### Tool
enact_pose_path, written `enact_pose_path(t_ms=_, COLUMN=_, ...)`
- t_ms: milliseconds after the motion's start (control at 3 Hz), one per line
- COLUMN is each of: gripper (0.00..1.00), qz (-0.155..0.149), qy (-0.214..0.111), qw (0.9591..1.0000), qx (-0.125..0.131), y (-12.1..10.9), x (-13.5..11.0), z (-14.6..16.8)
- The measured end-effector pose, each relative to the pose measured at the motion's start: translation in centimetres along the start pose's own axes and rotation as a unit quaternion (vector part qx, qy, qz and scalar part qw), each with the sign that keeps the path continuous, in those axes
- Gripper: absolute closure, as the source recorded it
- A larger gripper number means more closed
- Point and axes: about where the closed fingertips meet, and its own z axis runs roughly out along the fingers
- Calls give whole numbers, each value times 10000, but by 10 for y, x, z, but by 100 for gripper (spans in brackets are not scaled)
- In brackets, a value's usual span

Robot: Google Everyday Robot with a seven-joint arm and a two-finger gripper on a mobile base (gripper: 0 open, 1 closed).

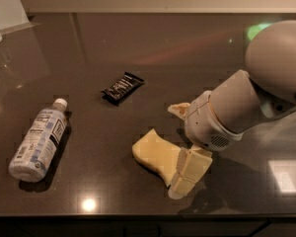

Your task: Move sponge near rxbar chocolate

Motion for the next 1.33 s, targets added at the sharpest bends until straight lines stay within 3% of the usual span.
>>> enact_pose_path(t_ms=333, gripper=0, qz=-11, qy=38, qw=10000, qx=35, y=1, x=2, z=8)
enact_pose_path(t_ms=667, gripper=18, qz=-33, qy=101, qw=9999, qx=58, y=1, x=7, z=13)
enact_pose_path(t_ms=1333, gripper=64, qz=35, qy=241, qw=9995, qx=202, y=-6, x=9, z=8)
